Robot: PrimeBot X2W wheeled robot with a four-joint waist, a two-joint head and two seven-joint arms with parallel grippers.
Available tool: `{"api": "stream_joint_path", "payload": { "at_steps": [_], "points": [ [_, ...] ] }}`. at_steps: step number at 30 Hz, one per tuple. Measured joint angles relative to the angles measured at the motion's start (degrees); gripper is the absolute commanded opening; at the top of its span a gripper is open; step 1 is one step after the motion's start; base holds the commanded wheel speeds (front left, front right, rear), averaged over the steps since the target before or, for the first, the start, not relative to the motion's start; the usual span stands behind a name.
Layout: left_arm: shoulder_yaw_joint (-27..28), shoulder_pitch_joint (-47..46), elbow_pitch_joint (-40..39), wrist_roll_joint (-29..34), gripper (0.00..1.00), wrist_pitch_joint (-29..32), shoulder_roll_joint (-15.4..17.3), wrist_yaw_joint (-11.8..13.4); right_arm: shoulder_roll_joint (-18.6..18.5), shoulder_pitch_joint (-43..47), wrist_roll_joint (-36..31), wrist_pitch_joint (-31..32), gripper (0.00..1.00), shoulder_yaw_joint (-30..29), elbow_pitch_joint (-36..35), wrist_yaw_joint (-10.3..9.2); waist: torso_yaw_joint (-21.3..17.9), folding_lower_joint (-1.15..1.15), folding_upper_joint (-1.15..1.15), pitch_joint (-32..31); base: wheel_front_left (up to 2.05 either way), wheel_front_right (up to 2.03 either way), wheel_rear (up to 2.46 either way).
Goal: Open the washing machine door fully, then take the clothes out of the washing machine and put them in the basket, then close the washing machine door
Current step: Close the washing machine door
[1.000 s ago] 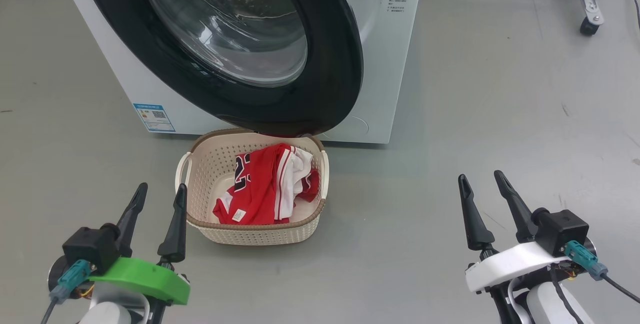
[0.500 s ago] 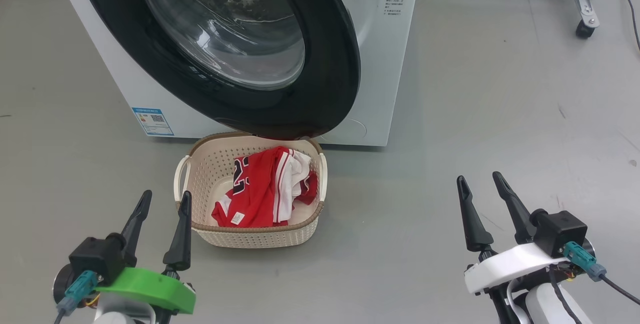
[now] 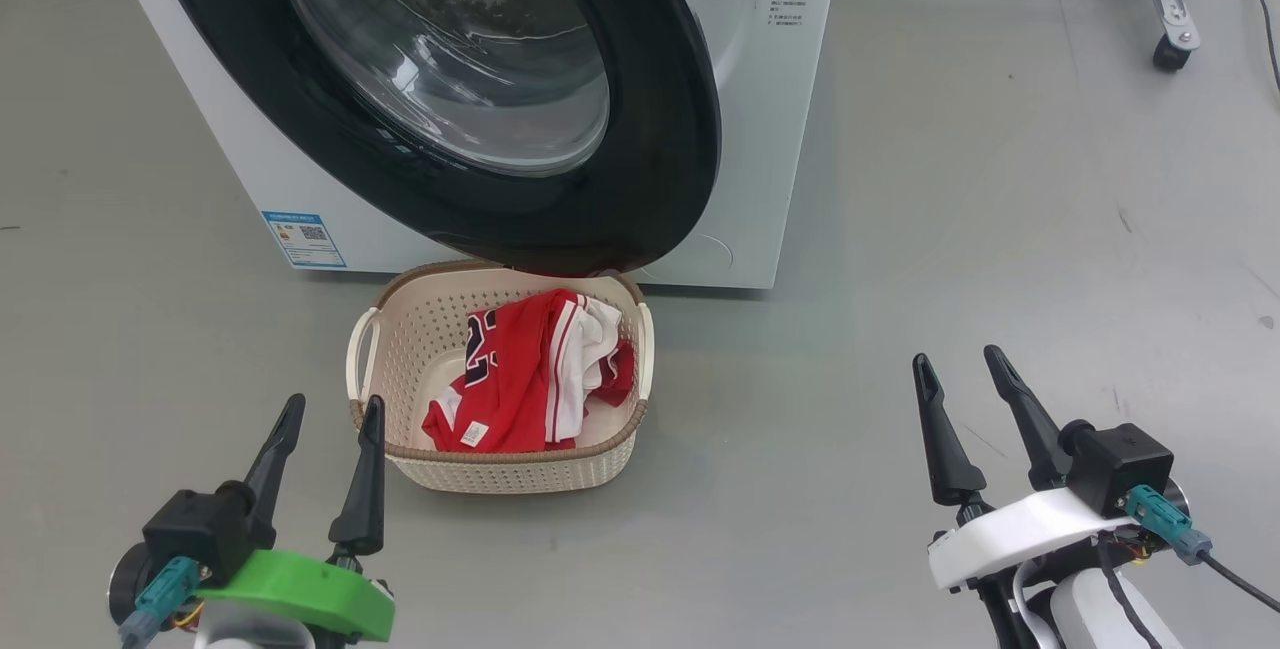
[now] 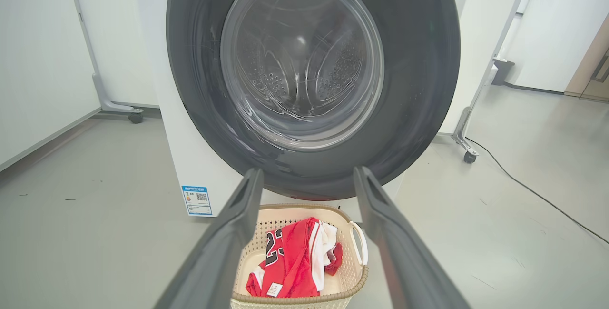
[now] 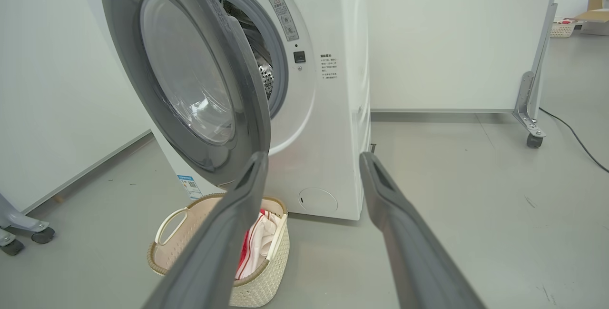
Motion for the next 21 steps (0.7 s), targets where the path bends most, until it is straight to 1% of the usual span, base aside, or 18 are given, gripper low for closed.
{"api": "stream_joint_path", "payload": {
  "at_steps": [12,13,14,15,17,21],
  "points": [
    [0.5,0.4,-0.8,0.8,1.00,0.0,-0.6,-0.1,0.2,0.0,0.0,0.0,1.00,-0.1,-0.3,0.00,0.2,0.00,0.00,0.9,0.00,0.00,0.00],
    [0.6,0.4,-0.9,1.1,1.00,0.0,-0.6,-0.1,0.1,0.0,0.0,0.0,0.95,-0.1,-0.4,0.00,0.2,0.00,0.00,1.1,0.00,0.00,0.00],
    [0.6,0.4,-1.0,1.3,1.00,0.0,-0.6,-0.2,0.1,0.0,0.0,0.0,0.95,-0.1,-0.6,0.00,0.3,0.00,0.00,1.4,0.00,0.00,0.00],
    [0.6,0.4,-1.0,1.4,1.00,0.0,-0.6,-0.4,0.1,0.0,-0.1,0.0,0.49,-0.1,-0.8,0.00,0.4,0.00,0.00,1.6,0.00,0.00,0.00],
    [0.7,0.4,-1.2,1.6,1.00,0.0,-0.7,-0.5,-0.2,-0.3,-0.6,0.0,0.00,0.0,-1.4,0.01,0.5,0.00,0.00,2.1,0.00,0.00,0.00],
    [0.5,0.4,-1.5,1.9,1.00,0.0,-0.9,-1.0,-1.1,-1.7,-2.1,0.0,0.00,1.7,-2.4,0.02,0.9,0.00,0.00,3.4,0.00,0.00,0.00]
  ]
}}
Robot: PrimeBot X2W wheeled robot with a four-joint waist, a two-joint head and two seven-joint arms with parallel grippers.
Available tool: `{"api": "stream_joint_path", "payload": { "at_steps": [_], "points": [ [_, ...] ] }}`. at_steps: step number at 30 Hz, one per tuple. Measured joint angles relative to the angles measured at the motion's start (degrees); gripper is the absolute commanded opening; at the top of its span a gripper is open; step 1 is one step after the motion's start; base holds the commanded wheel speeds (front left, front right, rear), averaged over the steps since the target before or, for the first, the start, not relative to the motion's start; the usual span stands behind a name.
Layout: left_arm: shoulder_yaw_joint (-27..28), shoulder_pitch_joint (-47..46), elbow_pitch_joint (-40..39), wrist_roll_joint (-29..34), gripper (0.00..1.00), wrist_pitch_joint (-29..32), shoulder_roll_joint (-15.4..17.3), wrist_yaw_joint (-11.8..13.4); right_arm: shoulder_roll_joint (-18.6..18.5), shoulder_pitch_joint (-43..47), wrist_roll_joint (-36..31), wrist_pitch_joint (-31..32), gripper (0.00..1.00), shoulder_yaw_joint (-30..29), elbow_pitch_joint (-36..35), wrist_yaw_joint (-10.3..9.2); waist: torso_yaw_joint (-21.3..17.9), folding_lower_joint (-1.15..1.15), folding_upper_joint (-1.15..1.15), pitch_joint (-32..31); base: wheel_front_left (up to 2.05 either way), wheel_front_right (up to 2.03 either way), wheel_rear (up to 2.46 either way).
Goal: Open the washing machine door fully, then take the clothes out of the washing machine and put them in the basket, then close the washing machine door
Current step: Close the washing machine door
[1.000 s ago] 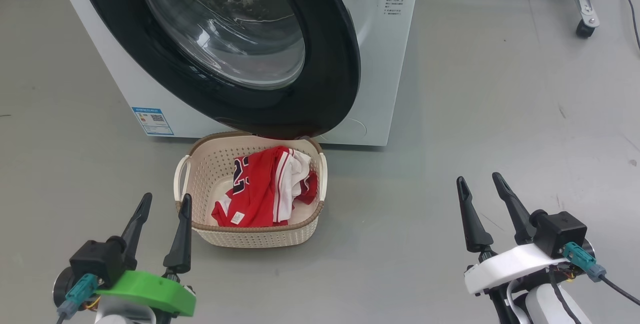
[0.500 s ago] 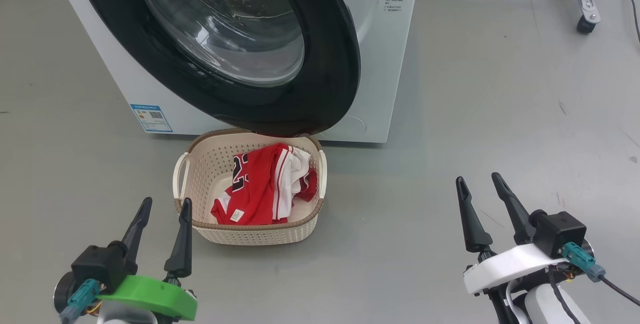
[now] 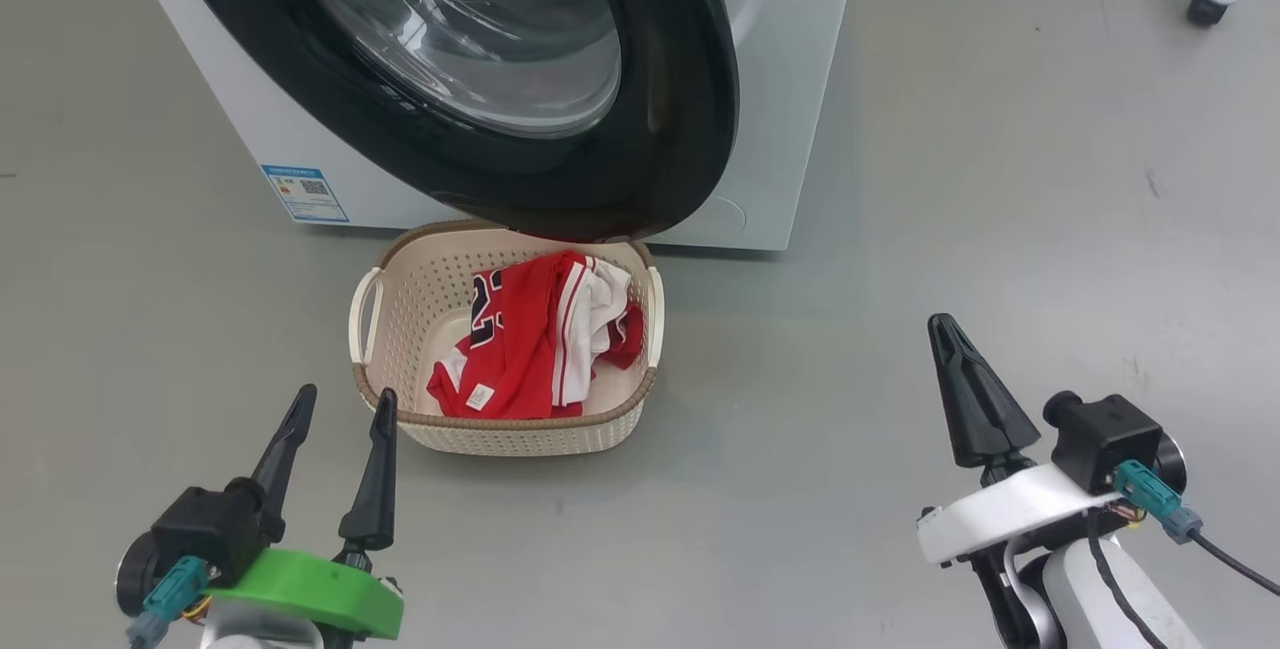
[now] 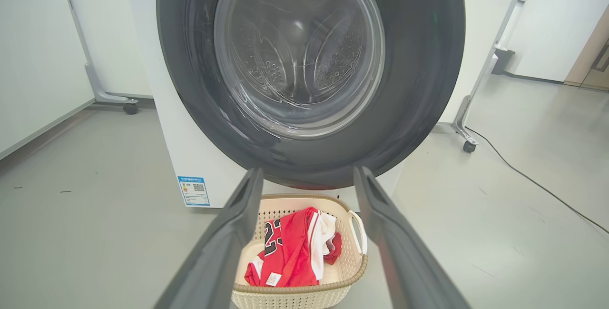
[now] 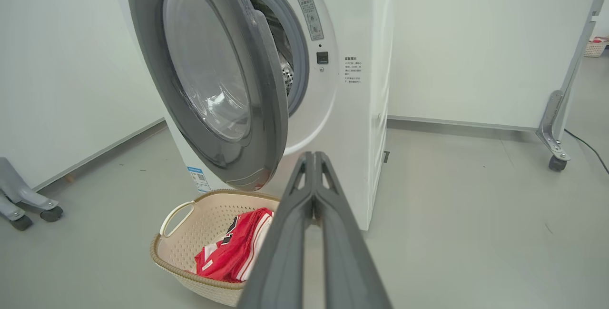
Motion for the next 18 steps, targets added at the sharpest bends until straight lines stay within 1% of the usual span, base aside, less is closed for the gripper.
{"api": "stream_joint_path", "payload": {
  "at_steps": [5,9,18],
  "points": [
    [-0.4,-0.3,-0.6,0.3,1.00,0.0,-0.3,-0.2,-1.4,-3.7,-2.3,0.3,0.00,3.0,-1.4,0.02,0.6,0.00,0.00,2.1,0.00,0.00,0.00],
    [-1.2,-1.3,-1.1,0.9,1.00,0.0,-0.6,-0.6,-2.7,-7.4,-3.9,1.7,0.00,5.7,-2.1,0.02,1.4,0.00,0.00,4.3,0.00,0.00,0.00],
    [-2.5,-5.3,-1.6,1.7,1.00,0.0,-2.2,-1.6,-5.4,-17.3,-5.6,4.7,0.00,12.7,-2.5,0.03,4.0,0.00,0.00,9.8,0.00,0.00,0.00]
  ]
}}
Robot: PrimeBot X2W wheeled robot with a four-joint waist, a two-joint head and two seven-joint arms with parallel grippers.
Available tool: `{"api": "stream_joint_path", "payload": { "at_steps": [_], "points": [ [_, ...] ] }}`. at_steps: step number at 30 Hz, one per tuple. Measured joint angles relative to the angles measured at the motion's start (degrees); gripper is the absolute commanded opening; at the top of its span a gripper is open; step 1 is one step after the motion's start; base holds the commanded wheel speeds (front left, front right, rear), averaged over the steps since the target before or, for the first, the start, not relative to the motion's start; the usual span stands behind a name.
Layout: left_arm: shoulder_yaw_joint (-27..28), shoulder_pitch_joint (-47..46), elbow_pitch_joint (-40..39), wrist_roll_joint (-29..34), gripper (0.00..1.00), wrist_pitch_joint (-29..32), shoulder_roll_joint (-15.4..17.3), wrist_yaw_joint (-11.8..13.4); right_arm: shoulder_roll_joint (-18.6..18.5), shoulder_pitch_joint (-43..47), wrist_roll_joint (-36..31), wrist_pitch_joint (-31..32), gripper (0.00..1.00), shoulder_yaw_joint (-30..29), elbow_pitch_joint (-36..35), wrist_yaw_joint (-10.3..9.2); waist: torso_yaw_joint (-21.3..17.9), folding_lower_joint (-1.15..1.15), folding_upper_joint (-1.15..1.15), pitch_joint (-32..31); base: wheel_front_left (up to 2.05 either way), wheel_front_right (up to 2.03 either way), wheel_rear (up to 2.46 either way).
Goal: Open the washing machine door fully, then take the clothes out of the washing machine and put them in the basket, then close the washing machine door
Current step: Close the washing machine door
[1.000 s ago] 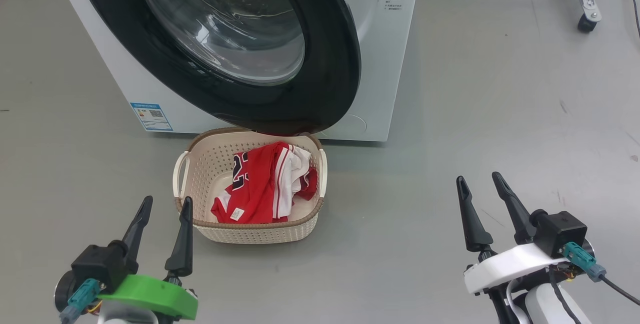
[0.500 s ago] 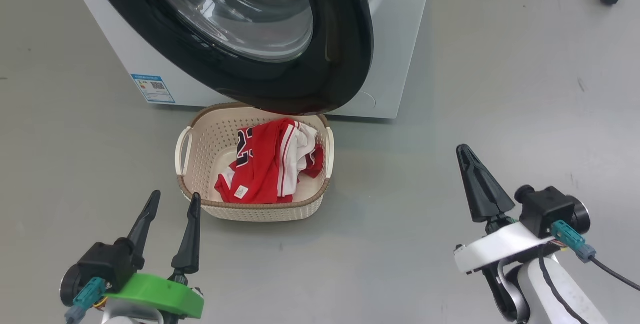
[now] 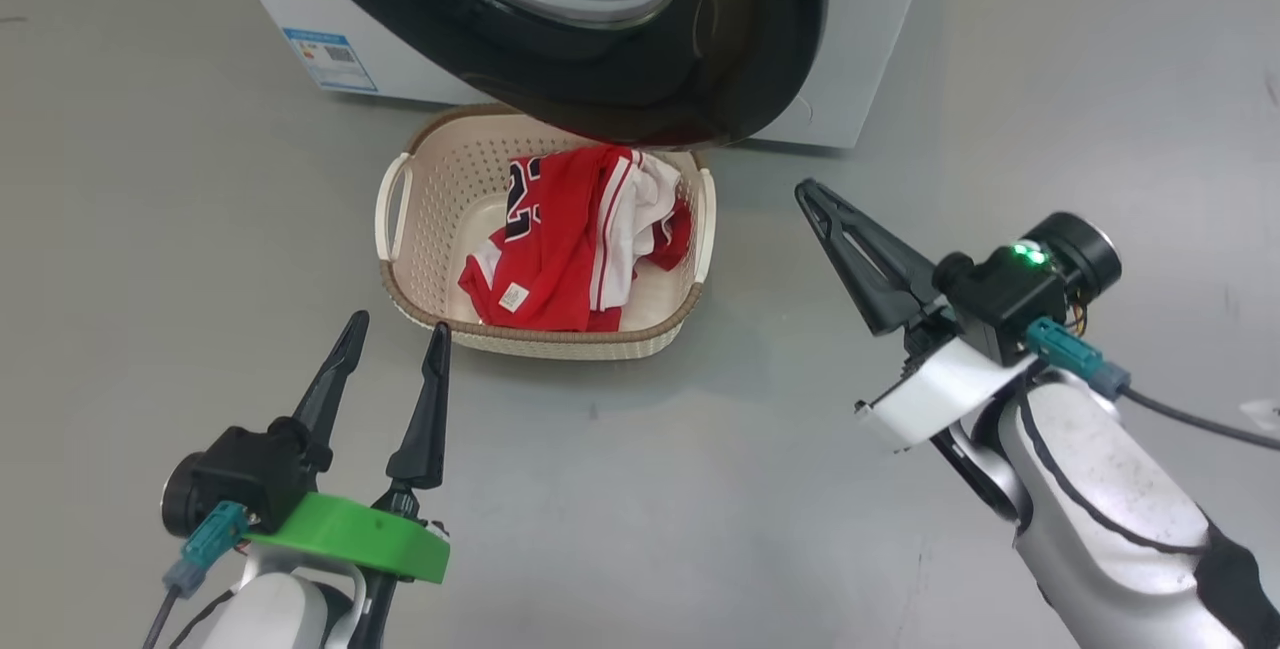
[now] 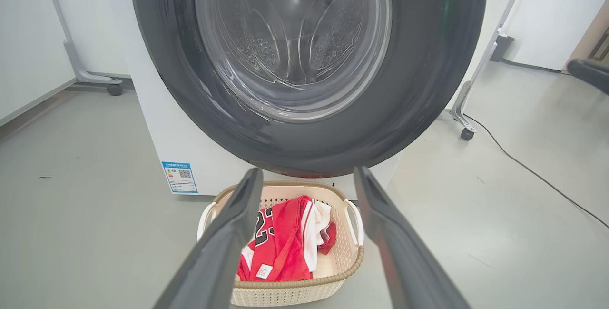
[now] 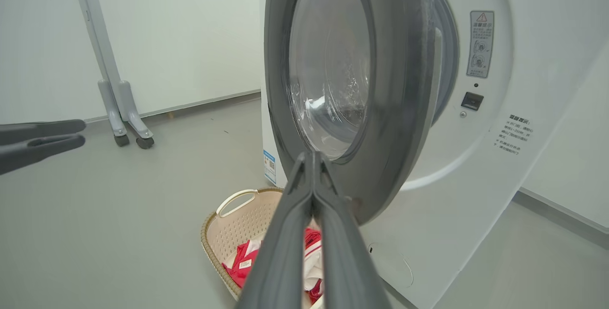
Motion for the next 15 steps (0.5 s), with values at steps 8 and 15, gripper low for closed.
{"api": "stream_joint_path", "payload": {
  "at_steps": [8,15],
  "points": [
    [-0.7,-3.8,0.0,0.5,1.00,0.0,-1.4,-0.9,-1.7,-7.5,0.4,1.7,0.00,1.5,1.2,0.00,2.6,0.00,0.00,5.0,0.00,0.00,0.00],
    [-0.4,-5.8,0.1,0.5,1.00,0.0,-2.7,-1.0,-3.1,-12.1,2.6,2.9,0.00,0.0,3.7,0.00,5.0,0.00,0.00,8.8,0.00,0.00,0.00]
  ]
}}
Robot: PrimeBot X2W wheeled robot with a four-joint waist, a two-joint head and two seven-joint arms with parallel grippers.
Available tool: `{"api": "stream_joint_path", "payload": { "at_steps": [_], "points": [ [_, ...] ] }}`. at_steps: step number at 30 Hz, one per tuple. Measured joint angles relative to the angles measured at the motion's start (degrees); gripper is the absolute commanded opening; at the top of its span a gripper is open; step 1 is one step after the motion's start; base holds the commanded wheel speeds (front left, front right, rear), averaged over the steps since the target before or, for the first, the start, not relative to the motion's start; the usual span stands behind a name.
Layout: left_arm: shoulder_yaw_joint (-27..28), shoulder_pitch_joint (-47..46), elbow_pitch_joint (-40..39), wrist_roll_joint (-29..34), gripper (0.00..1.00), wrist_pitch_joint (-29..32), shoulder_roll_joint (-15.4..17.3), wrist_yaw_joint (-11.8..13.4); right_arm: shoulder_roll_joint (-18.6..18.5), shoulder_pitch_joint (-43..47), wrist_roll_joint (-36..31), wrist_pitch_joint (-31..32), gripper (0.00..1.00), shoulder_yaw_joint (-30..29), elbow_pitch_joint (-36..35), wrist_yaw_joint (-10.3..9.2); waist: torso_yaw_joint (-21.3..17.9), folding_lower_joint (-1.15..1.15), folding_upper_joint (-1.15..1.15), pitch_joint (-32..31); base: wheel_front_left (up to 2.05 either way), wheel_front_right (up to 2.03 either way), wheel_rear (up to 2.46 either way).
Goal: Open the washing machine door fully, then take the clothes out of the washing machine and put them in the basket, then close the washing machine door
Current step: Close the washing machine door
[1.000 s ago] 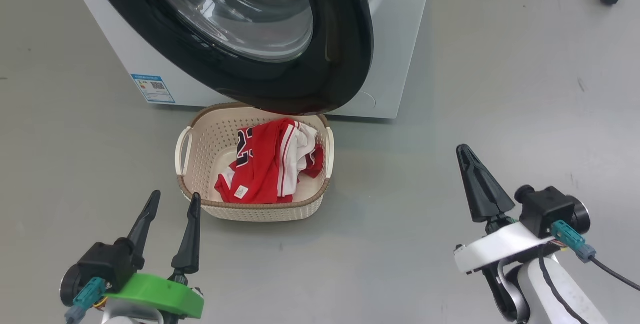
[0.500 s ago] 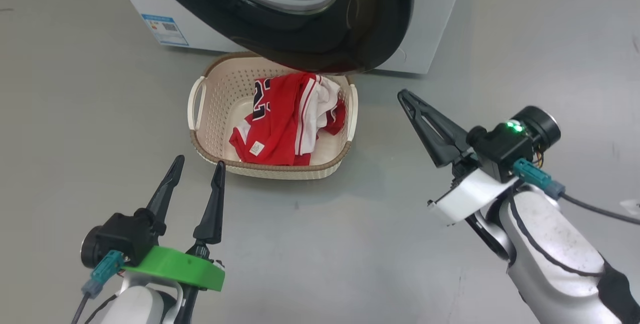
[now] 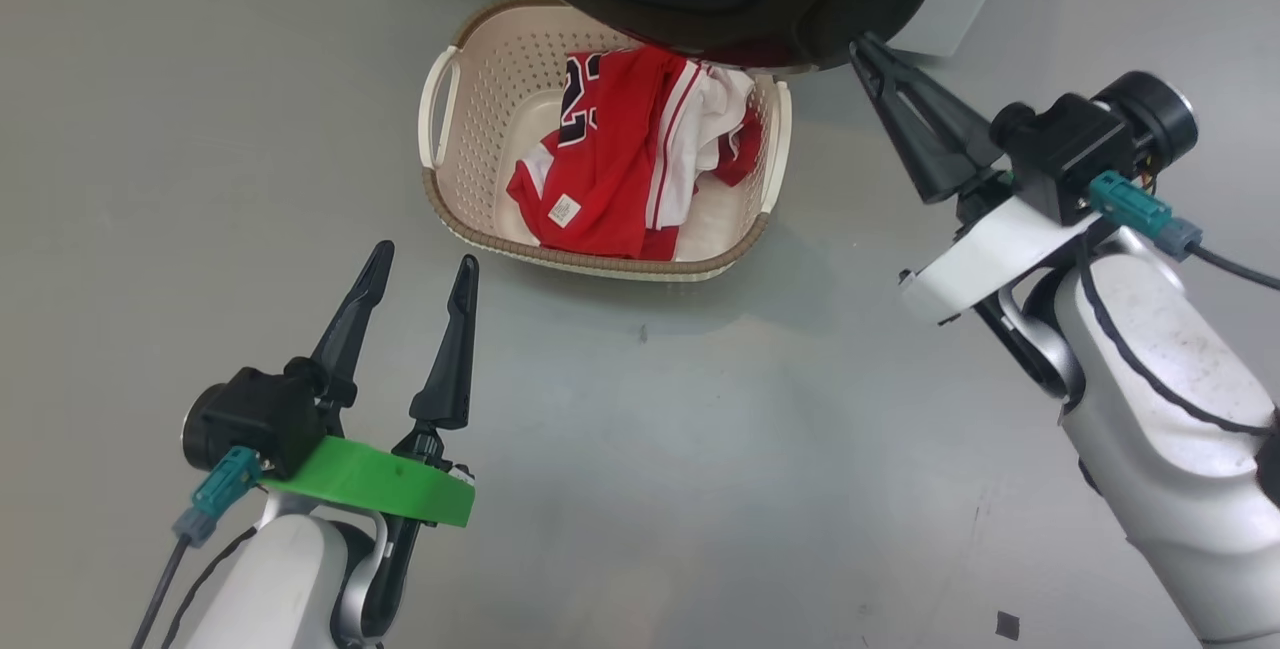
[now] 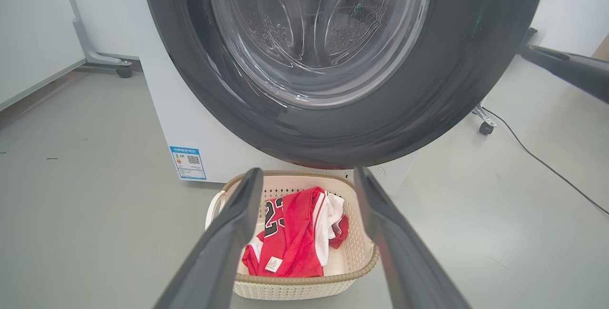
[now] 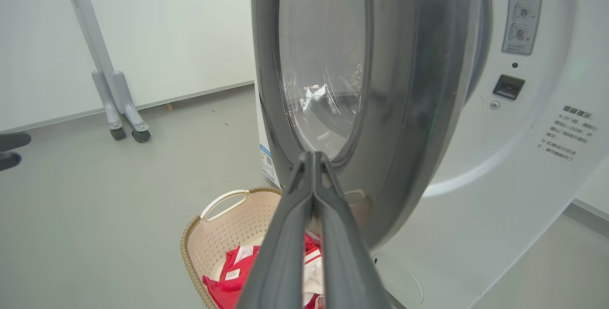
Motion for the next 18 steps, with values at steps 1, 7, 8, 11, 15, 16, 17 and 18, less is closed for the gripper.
{"api": "stream_joint_path", "payload": {
  "at_steps": [1,7,8,11,15,16,17,18],
  "points": [
    [0.0,-0.1,0.0,0.0,1.00,0.0,-0.1,0.0,-0.2,-0.8,0.1,0.0,0.00,-0.2,0.3,0.00,0.3,0.00,0.00,0.5,0.00,0.00,0.00],
    [-0.4,-2.5,0.8,1.3,1.00,0.0,-0.9,-0.7,-3.0,-4.6,0.5,0.5,0.00,-1.0,2.4,0.00,2.4,0.00,0.00,3.6,0.00,0.00,0.00],
    [-0.4,-2.8,0.8,1.5,1.00,0.0,-1.1,-0.9,-3.3,-5.0,0.5,0.5,0.00,-1.2,2.7,0.00,2.7,0.00,0.00,4.0,0.00,0.00,0.00],
    [-0.1,-3.2,0.7,1.5,1.00,0.0,-1.5,-0.9,-3.6,-6.3,0.6,0.5,0.00,-1.4,3.3,0.00,3.3,0.00,0.00,4.7,0.00,0.00,0.00],
    [0.4,-3.4,1.2,1.6,1.00,0.0,-1.7,-1.0,-3.6,-8.2,1.3,0.4,0.00,-1.8,4.4,0.01,4.0,0.00,0.00,5.9,0.00,0.00,0.00],
    [0.4,-3.4,1.4,1.6,1.00,0.0,-1.7,-1.0,-3.7,-8.4,1.4,0.4,0.00,-1.9,4.6,0.01,4.1,0.00,0.00,6.1,0.00,0.00,0.00],
    [0.4,-3.4,1.5,1.6,1.00,0.0,-1.7,-1.0,-3.8,-8.7,1.6,0.4,0.00,-1.9,4.9,0.02,4.2,0.00,0.00,6.3,0.00,0.00,0.00],
    [0.4,-3.5,1.5,1.6,1.00,0.0,-1.8,-1.2,-4.0,-9.0,1.6,0.4,0.00,-2.0,5.1,0.11,4.3,0.00,0.00,6.6,0.00,0.00,0.00]
  ]
}}
